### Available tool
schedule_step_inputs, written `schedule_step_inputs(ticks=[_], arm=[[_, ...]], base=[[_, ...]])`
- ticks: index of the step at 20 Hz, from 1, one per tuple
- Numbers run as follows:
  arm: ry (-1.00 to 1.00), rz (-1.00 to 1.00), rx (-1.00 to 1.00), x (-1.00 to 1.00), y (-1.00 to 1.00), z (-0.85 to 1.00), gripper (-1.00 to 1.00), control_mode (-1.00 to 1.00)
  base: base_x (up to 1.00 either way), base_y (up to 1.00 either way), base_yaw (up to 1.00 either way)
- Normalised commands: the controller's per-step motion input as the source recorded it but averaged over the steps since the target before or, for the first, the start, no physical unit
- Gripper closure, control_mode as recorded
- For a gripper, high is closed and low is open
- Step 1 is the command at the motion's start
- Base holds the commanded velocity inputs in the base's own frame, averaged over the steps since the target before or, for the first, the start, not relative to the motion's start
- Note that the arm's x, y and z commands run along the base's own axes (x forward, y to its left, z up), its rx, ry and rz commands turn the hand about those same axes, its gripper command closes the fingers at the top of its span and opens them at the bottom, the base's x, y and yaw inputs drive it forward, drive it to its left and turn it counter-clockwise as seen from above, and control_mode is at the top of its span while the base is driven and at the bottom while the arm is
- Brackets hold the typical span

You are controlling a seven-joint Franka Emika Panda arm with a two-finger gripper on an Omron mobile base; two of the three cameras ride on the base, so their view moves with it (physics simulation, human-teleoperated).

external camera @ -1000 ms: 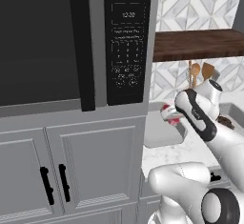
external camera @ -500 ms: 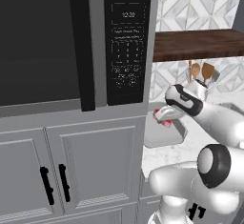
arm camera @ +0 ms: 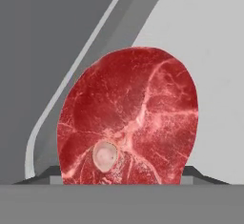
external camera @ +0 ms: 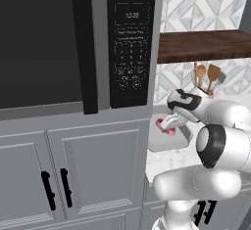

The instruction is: Place one lime and one steak in each tupperware on the nearby counter, to pack two identical lunches.

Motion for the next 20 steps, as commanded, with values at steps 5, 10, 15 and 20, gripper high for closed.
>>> schedule_step_inputs(ticks=[5, 10, 15, 20], arm=[[0.00, 0.03, 0.00, 0.14, 0.08, -0.42, 1.00, -1.00], [0.00, 0.00, 0.00, 0.34, 0.20, -0.33, 1.00, -1.00], [0.00, 0.00, 0.00, 0.50, 0.10, -0.19, 1.00, -1.00], [0.00, 0.00, 0.00, 0.24, 0.06, -0.07, -1.00, -1.00]], base=[[0.00, 0.00, 0.00], [0.00, 0.00, 0.00], [0.00, 0.00, 0.00], [0.00, 0.00, 0.00]])
